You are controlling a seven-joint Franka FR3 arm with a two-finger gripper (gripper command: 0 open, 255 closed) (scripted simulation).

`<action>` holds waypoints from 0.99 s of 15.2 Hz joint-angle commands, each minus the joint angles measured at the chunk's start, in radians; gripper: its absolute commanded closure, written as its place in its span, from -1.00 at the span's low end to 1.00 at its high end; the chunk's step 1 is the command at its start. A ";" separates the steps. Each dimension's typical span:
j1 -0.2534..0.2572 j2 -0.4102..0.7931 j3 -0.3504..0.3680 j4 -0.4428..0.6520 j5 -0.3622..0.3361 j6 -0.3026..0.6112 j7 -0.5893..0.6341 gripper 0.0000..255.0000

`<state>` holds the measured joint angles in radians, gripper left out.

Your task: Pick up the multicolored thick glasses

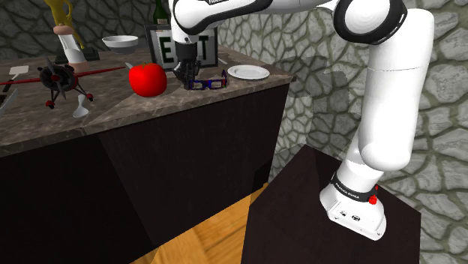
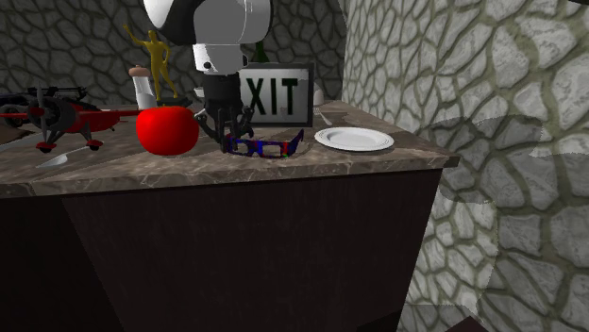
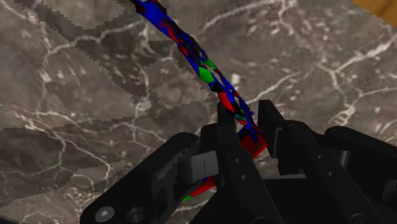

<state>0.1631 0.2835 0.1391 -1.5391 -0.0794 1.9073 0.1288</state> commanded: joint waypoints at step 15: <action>0.006 0.017 0.002 0.212 0.000 -0.196 -0.008 1.00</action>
<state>0.1665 0.2926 0.1400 -1.3555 -0.0780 1.7330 0.1195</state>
